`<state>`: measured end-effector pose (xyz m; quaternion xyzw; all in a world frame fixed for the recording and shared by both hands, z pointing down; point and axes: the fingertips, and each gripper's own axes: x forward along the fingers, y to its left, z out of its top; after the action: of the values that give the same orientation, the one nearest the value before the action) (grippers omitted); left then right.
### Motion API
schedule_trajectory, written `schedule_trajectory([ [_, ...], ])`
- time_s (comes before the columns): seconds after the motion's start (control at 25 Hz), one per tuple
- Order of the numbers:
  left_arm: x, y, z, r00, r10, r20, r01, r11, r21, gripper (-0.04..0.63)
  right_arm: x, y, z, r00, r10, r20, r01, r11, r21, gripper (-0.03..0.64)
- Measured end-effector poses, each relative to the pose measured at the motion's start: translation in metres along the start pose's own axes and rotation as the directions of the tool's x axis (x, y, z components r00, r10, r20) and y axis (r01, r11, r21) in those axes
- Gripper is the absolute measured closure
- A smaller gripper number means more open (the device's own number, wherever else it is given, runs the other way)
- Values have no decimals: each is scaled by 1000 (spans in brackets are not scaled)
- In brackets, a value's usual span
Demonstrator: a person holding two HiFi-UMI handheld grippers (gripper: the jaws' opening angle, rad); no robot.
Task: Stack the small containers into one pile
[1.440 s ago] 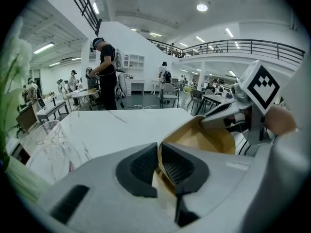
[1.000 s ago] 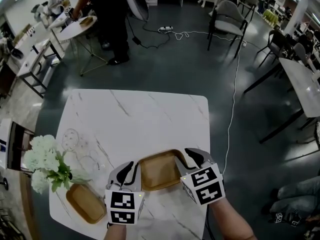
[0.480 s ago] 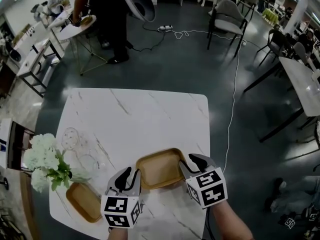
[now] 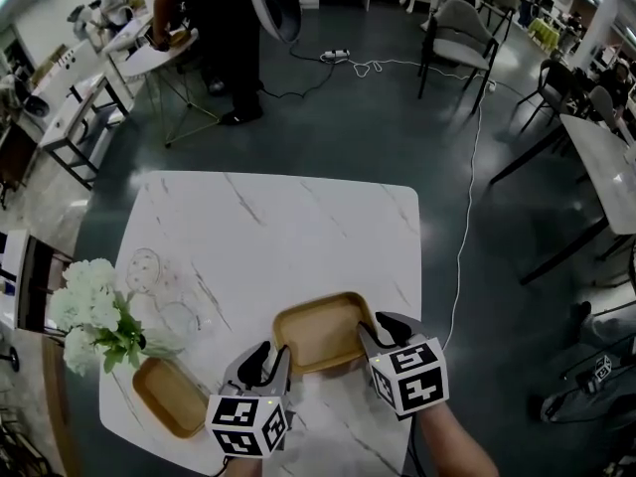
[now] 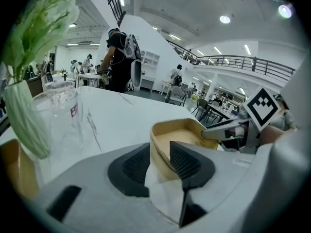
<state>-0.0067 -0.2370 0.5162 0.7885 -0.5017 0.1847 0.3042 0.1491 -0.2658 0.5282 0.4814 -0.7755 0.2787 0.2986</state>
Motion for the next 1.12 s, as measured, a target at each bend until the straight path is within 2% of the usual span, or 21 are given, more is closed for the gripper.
schedule_trajectory([
  [0.16, 3, -5, -7, 1000, -3, -23, 3, 1000, -20, 456, 2, 2, -4, 1000, 20, -11, -19, 1000, 11, 495],
  [0.28, 5, -7, -12, 999, -14, -42, 12, 1000, -25, 457, 5, 4, -8, 999, 29, -32, -29, 1000, -2, 528],
  [0.48, 7, -10, -18, 997, -28, -67, 23, 997, -70, 489, 4, 4, -10, 999, 27, -39, -27, 1000, -12, 573],
  [0.76, -4, -13, -18, 998, -3, -57, -4, 992, -124, 517, -3, 7, -8, 998, 49, -35, -50, 998, -24, 581],
  [0.92, -17, -19, -16, 999, 4, -41, -9, 993, -121, 520, -11, 11, -3, 998, 54, -29, -55, 998, -37, 586],
  [1.12, -32, -18, -18, 999, -32, -22, 29, 989, -142, 520, -22, 23, -2, 999, 44, -22, -46, 997, -66, 588],
])
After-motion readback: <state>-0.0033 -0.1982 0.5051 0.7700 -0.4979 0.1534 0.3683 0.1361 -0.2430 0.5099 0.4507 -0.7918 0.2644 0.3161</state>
